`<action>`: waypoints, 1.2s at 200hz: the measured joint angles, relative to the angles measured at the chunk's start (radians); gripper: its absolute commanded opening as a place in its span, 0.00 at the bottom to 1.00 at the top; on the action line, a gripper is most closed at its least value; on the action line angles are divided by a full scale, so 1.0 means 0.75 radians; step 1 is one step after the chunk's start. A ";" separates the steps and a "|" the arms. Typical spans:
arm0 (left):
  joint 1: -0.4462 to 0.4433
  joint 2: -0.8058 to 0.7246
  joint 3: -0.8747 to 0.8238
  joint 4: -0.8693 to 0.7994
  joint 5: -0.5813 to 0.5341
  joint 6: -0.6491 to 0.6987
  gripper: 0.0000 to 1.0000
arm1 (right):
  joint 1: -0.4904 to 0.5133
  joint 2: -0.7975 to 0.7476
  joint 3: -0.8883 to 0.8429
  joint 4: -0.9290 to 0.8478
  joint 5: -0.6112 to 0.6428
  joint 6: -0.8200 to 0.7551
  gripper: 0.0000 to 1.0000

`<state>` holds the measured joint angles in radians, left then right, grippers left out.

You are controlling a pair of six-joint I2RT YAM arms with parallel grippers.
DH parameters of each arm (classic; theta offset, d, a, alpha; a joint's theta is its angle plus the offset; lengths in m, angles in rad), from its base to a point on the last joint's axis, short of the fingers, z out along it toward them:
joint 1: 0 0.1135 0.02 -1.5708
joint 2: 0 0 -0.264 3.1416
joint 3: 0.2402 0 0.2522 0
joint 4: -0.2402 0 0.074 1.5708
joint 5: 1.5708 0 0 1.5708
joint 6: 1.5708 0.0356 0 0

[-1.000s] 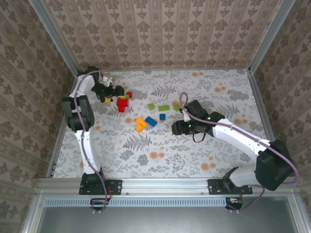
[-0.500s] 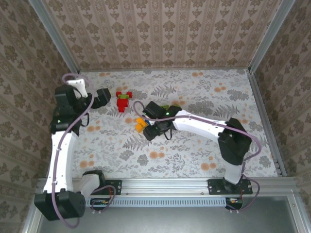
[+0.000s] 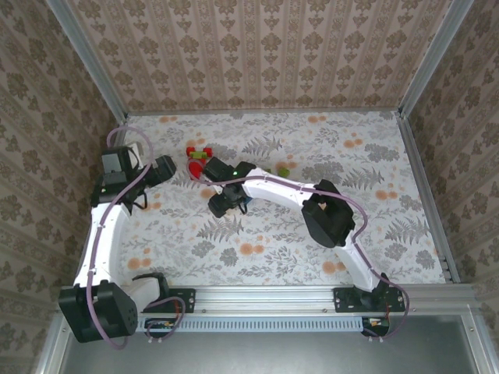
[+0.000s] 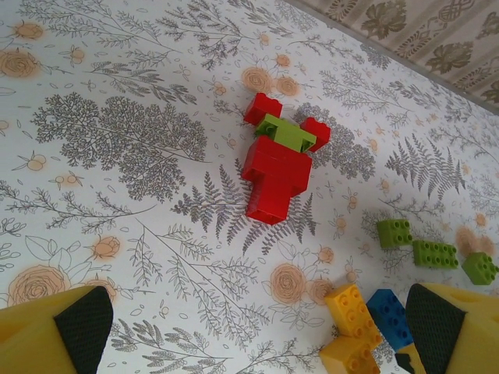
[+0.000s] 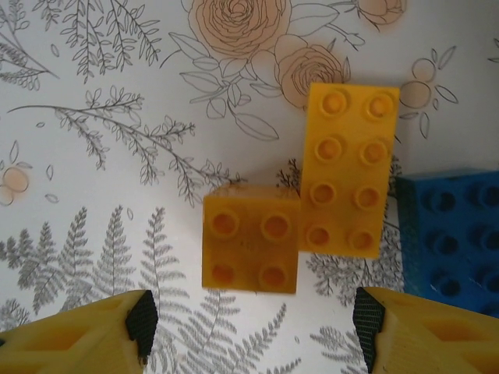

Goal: Assemble a carrot with lego

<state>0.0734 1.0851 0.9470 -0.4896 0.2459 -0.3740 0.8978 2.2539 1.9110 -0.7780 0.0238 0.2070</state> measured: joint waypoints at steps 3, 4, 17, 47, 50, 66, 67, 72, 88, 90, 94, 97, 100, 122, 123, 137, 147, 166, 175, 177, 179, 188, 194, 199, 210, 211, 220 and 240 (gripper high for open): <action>0.001 -0.001 0.000 0.000 0.000 -0.001 1.00 | 0.000 0.007 0.007 -0.003 0.000 0.000 0.70; 0.001 -0.001 0.000 0.000 0.000 0.000 1.00 | 0.000 0.010 0.010 -0.004 0.000 0.000 0.70; 0.001 -0.001 0.000 0.000 0.001 0.000 1.00 | 0.000 0.034 0.032 -0.021 0.000 -0.001 0.69; 0.001 -0.001 0.000 0.000 0.011 0.000 1.00 | 0.000 0.077 0.090 -0.047 0.000 -0.006 0.66; 0.001 -0.001 0.000 0.000 0.011 0.000 1.00 | 0.000 0.080 0.094 -0.049 0.000 -0.008 0.66; 0.001 -0.001 0.000 0.000 0.016 0.000 1.00 | 0.000 0.094 0.107 -0.055 0.001 -0.010 0.62; 0.001 -0.001 0.000 0.000 0.016 0.000 1.00 | 0.000 0.096 0.107 -0.055 0.000 -0.010 0.62; 0.001 -0.001 0.000 0.000 0.016 0.000 1.00 | 0.000 0.099 0.109 -0.057 0.001 -0.014 0.61; 0.001 -0.001 0.000 0.000 0.021 0.000 1.00 | 0.000 0.108 0.117 -0.069 0.001 -0.019 0.57; 0.001 0.000 0.000 0.000 0.021 0.000 1.00 | 0.000 0.109 0.118 -0.071 0.001 -0.021 0.56; 0.001 0.000 0.000 0.000 0.021 0.000 1.00 | 0.000 0.111 0.123 -0.076 0.001 -0.022 0.55; 0.001 0.000 0.000 0.000 0.022 0.000 1.00 | 0.000 0.113 0.124 -0.078 0.001 -0.026 0.54; 0.001 0.000 0.000 0.000 0.023 0.000 1.00 | 0.000 0.114 0.127 -0.081 0.002 -0.024 0.53; 0.001 0.000 0.000 0.000 0.025 0.001 1.00 | 0.004 0.124 0.141 -0.091 0.013 -0.030 0.43; 0.001 0.000 0.000 0.000 0.025 0.001 1.00 | 0.004 0.125 0.141 -0.091 0.014 -0.031 0.43; 0.001 0.002 0.000 0.001 0.025 0.000 1.00 | 0.005 0.126 0.144 -0.094 0.025 -0.032 0.39; 0.001 0.005 0.000 0.001 0.026 0.001 1.00 | 0.006 0.126 0.144 -0.096 0.031 -0.032 0.38; 0.001 0.021 0.000 0.001 0.029 0.001 1.00 | 0.012 0.126 0.145 -0.098 0.044 -0.033 0.37; 0.001 0.032 0.000 0.002 0.032 0.001 1.00 | 0.015 0.122 0.140 -0.097 0.054 -0.034 0.37; 0.001 0.035 0.000 0.002 0.032 0.001 1.00 | 0.016 0.119 0.137 -0.098 0.058 -0.034 0.37; 0.001 0.037 0.000 0.002 0.033 0.001 1.00 | 0.017 0.115 0.131 -0.097 0.061 -0.034 0.37; 0.001 0.046 0.000 0.003 0.036 0.001 1.00 | 0.022 0.093 0.097 -0.093 0.071 -0.034 0.37; 0.001 0.052 0.000 0.004 0.036 0.001 1.00 | 0.026 0.066 0.058 -0.093 0.077 -0.034 0.37; 0.001 0.055 0.000 0.004 0.036 0.001 1.00 | 0.031 0.039 0.023 -0.095 0.086 -0.034 0.37; 0.001 0.062 0.000 0.004 0.037 0.001 1.00 | 0.040 -0.035 -0.069 -0.092 0.100 -0.034 0.37; 0.001 0.062 0.000 0.004 0.037 0.001 1.00 | 0.041 -0.041 -0.076 -0.092 0.101 -0.034 0.36; 0.001 0.064 0.000 0.004 0.038 0.001 1.00 | 0.047 -0.114 -0.161 -0.085 0.107 -0.033 0.37; 0.001 0.064 0.000 0.005 0.040 0.001 1.00 | 0.057 -0.287 -0.354 -0.066 0.111 -0.028 0.37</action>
<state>0.0738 1.1332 0.9470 -0.4862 0.2760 -0.3737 0.9409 2.0384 1.6459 -0.8272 0.1074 0.1856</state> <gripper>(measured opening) 0.994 0.369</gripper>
